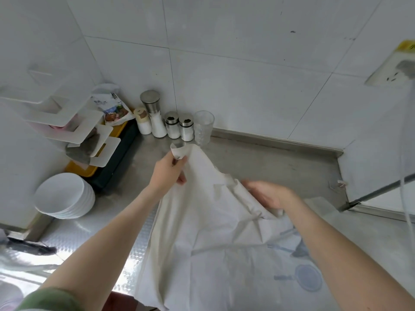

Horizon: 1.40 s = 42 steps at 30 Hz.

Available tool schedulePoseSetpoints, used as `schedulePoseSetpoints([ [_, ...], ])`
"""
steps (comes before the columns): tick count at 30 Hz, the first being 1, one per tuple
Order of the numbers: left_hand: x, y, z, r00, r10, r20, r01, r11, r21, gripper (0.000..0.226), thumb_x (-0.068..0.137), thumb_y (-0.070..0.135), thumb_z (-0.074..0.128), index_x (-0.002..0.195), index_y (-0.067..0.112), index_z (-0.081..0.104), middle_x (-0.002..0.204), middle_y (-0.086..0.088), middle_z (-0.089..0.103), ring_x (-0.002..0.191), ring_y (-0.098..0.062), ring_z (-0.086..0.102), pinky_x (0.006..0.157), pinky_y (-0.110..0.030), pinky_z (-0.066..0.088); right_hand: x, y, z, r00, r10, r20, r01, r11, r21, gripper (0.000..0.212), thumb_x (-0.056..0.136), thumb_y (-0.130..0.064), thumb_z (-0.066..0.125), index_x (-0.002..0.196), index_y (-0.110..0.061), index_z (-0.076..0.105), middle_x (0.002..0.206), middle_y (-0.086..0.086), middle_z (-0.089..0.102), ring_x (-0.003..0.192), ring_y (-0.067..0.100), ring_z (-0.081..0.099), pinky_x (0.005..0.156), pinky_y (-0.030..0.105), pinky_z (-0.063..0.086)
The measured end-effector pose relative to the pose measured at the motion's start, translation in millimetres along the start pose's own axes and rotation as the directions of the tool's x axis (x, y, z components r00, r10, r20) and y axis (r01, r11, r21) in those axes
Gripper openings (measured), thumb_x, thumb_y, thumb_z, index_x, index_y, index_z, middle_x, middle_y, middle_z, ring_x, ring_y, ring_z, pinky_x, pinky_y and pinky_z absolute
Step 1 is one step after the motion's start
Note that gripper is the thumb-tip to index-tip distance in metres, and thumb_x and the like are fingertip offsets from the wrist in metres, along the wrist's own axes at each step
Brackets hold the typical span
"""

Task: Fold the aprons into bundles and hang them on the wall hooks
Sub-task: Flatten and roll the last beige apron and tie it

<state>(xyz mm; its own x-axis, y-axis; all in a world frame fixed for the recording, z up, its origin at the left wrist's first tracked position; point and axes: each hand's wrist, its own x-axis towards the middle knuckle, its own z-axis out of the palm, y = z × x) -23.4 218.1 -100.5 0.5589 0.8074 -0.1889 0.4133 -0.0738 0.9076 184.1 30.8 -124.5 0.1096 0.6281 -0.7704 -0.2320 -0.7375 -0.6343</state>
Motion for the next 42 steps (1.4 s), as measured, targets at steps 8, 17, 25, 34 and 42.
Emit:
schedulePoseSetpoints([
  [8,-6.0,14.7,3.2,0.993,0.040,0.111,-0.034,0.998,-0.059,0.013,0.097,0.020,0.054,0.108,0.013,0.059,0.080,-0.012,0.062,0.056,-0.021,0.065,0.051,-0.029,0.055,-6.4,-33.6,43.5,0.925,-0.291,0.245,0.290,0.956,0.041,0.035,0.075,-0.018,0.064,0.109,-0.011,0.064,0.105,0.006,0.068,0.101,0.021,0.062,0.093,0.031,0.047],
  [17,2.5,3.3,-12.5,0.997,-0.026,-0.079,0.031,0.998,0.063,0.010,0.098,0.026,0.051,0.100,0.019,0.057,0.069,-0.013,0.068,0.051,-0.019,0.063,0.058,-0.026,0.052,-24.0,-41.7,38.5,0.974,-0.224,0.019,0.206,0.857,-0.473,0.036,0.087,-0.052,0.057,0.078,-0.018,0.066,0.084,-0.001,0.067,0.081,0.017,0.060,0.087,0.033,0.041],
  [25,9.6,-15.7,-13.6,0.974,0.104,-0.201,0.022,0.840,0.542,0.017,0.101,0.021,0.039,0.108,0.011,0.051,0.086,-0.009,0.063,0.081,-0.034,0.061,0.063,-0.037,0.047,-47.8,-62.2,12.6,0.911,-0.295,-0.287,-0.285,0.052,-0.957,0.021,0.089,-0.035,0.048,0.097,-0.021,0.061,0.107,0.003,0.062,0.117,0.022,0.050,0.108,0.045,0.015],
  [34,33.5,-1.0,-14.3,0.936,0.040,-0.350,0.088,0.935,0.343,0.013,0.100,0.017,0.045,0.109,0.010,0.051,0.104,-0.015,0.062,0.092,-0.030,0.059,0.078,-0.040,0.049,-54.2,-66.9,-13.9,0.831,-0.364,-0.421,-0.513,-0.209,-0.832,0.032,0.092,-0.013,0.040,0.115,-0.022,0.060,0.121,-0.002,0.057,0.124,0.020,0.036,0.110,0.044,0.015],
  [42,28.1,2.6,28.6,0.978,-0.074,-0.194,0.163,0.854,0.494,0.115,0.084,0.044,0.068,0.149,0.022,-0.024,0.156,-0.011,-0.029,0.146,-0.032,-0.017,0.115,-0.058,0.005,-28.5,-69.1,-30.0,0.663,-0.583,-0.469,-0.520,0.091,-0.849,0.031,0.097,-0.028,0.048,0.123,-0.014,0.058,0.137,0.007,0.040,0.130,0.024,0.033,0.103,0.037,0.028],
])
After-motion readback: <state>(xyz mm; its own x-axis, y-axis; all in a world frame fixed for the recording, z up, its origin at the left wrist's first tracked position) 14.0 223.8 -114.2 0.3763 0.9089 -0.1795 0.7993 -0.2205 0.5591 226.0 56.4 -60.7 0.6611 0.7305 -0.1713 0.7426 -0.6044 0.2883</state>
